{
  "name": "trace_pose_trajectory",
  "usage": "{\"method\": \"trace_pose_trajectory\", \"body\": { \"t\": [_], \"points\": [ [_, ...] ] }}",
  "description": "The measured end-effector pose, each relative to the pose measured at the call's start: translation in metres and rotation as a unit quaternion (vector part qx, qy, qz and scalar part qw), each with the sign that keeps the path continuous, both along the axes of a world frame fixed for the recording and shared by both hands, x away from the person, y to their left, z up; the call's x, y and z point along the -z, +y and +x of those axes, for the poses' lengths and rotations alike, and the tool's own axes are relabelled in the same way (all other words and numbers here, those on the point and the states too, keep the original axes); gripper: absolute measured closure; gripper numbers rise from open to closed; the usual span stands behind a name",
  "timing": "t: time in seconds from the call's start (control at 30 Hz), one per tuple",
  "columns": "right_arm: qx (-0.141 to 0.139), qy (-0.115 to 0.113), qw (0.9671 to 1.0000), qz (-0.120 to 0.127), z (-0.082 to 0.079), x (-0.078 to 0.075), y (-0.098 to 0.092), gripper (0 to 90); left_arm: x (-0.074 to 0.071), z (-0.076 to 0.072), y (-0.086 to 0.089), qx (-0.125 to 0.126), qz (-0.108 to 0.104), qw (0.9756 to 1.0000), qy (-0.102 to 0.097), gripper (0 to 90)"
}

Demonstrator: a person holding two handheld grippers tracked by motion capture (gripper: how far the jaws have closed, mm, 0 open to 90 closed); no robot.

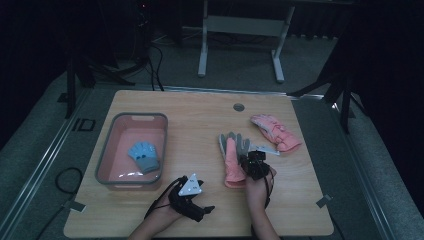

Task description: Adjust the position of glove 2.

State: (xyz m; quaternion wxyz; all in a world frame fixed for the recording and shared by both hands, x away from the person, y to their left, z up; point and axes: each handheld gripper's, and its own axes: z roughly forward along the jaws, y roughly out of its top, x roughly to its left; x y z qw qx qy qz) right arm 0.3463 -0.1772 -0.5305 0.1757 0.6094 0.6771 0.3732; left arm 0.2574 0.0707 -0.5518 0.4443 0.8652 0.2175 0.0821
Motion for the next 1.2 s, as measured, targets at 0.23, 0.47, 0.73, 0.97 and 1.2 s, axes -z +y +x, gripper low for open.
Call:
{"method": "trace_pose_trajectory", "body": {
  "t": [0.23,0.47,0.73,0.97,1.2],
  "points": [
    [-0.011,-0.017,0.9998,0.003,-0.004,-0.007,-0.006,72.1,0.001,0.000,0.000,0.001,0.000,1.0000,0.001,8.9],
    [-0.067,-0.059,0.9957,-0.023,0.000,-0.039,-0.032,66.4,0.000,-0.001,0.000,0.004,0.005,1.0000,0.003,8.9],
    [-0.132,-0.082,0.9850,-0.075,0.019,-0.060,-0.077,66.6,0.000,-0.003,0.000,0.001,0.003,1.0000,0.004,8.9],
    [-0.148,-0.084,0.9824,-0.077,0.037,-0.062,-0.119,66.7,0.001,-0.004,0.000,-0.002,0.006,1.0000,0.002,8.9],
    [-0.173,-0.094,0.9755,-0.097,0.059,-0.066,-0.148,58.2,0.003,-0.004,0.001,-0.003,0.008,1.0000,0.005,8.9]
  ]
}}
